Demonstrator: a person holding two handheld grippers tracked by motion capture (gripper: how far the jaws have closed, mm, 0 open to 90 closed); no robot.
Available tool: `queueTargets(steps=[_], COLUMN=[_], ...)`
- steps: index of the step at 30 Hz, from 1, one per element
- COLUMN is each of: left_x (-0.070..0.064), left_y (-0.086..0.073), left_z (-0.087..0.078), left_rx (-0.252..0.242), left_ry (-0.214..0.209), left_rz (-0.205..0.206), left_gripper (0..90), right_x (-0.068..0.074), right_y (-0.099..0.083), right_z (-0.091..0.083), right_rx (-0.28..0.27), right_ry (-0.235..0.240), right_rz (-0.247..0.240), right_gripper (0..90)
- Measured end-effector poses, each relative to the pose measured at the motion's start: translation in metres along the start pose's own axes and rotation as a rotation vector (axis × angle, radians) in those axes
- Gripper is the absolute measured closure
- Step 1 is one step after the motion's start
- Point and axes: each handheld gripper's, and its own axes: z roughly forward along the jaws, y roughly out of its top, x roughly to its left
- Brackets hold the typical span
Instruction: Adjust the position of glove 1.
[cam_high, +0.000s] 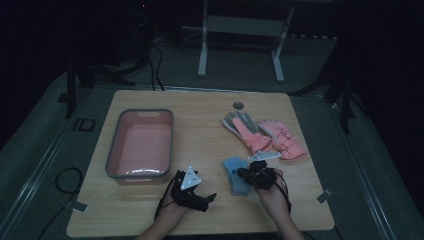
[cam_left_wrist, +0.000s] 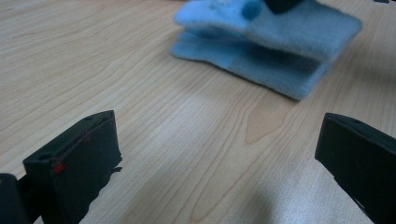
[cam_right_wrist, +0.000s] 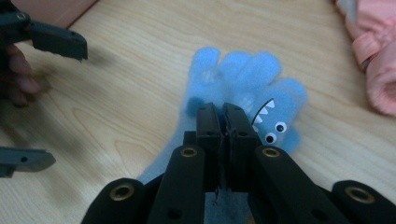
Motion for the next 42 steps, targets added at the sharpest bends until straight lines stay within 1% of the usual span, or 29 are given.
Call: queueTargets(steps=[3,7,17,19,23,25,28,29,31,32,33,34,35,36,37,38,39,40,41,42], left_x=[0.000,0.000,0.000,0.000,0.000,0.000,0.000,0.000,0.000,0.000,0.000,0.000,0.000,0.000,0.000,0.000,0.000,0.000,0.000,0.000], left_y=[0.000,0.000,0.000,0.000,0.000,0.000,0.000,0.000,0.000,0.000,0.000,0.000,0.000,0.000,0.000,0.000,0.000,0.000,0.000,0.000], left_z=[0.000,0.000,0.000,0.000,0.000,0.000,0.000,0.000,0.000,0.000,0.000,0.000,0.000,0.000,0.000,0.000,-0.001,-0.001,-0.001,-0.001], left_rx=[0.000,0.001,0.001,0.001,0.001,0.002,0.001,0.001,0.001,0.001,0.001,0.000,0.000,-0.001,-0.001,-0.001,-0.005,-0.005,-0.007,-0.007], left_ry=[0.000,0.000,-0.001,-0.001,-0.001,-0.001,-0.001,-0.001,-0.001,-0.001,-0.002,0.000,0.001,0.001,0.001,0.001,0.001,0.000,0.000,0.000], left_rz=[-0.001,0.002,0.002,0.002,0.001,0.002,0.001,0.000,-0.001,-0.001,-0.001,0.001,0.003,0.004,0.003,0.003,0.000,-0.001,-0.001,0.002], left_gripper=[0.1,0.1,0.1,0.1,0.1,0.1,0.1,0.1,0.1,0.1,0.1,0.1,0.1,0.1,0.1,0.1,0.1,0.1,0.1,0.1], right_x=[0.000,0.001,-0.003,-0.004,-0.005,-0.005,-0.005,-0.005,-0.004,-0.004,-0.004,-0.005,-0.005,-0.006,-0.007,-0.007,-0.010,-0.011,-0.013,-0.015], right_y=[-0.003,-0.006,-0.012,-0.013,-0.016,-0.016,-0.015,-0.014,-0.013,-0.013,-0.013,-0.012,-0.012,-0.011,-0.011,-0.011,-0.009,-0.009,-0.009,-0.009], right_z=[0.002,0.007,0.019,0.022,0.028,0.028,0.025,0.024,0.021,0.021,0.018,0.016,0.015,0.013,0.011,0.011,0.008,0.006,0.005,0.005], right_rx=[0.003,0.016,0.042,0.047,0.061,0.062,0.060,0.059,0.053,0.053,0.046,0.039,0.036,0.017,0.007,0.007,0.001,-0.009,-0.011,-0.012], right_ry=[0.007,-0.003,0.003,-0.003,0.001,0.004,0.003,0.004,0.010,0.010,0.022,0.032,0.030,0.029,0.043,0.043,0.069,0.075,0.091,0.115], right_rz=[0.010,0.008,0.029,0.022,0.020,0.020,0.009,0.004,-0.015,-0.015,-0.025,-0.029,-0.031,-0.030,-0.025,-0.025,-0.025,-0.020,-0.011,-0.005], right_gripper=[86.1,86.0,84.9,84.0,82.7,82.2,78.8,76.7,69.6,69.6,59.0,54.6,51.7,47.1,42.8,42.8,29.2,27.6,23.7,17.7])
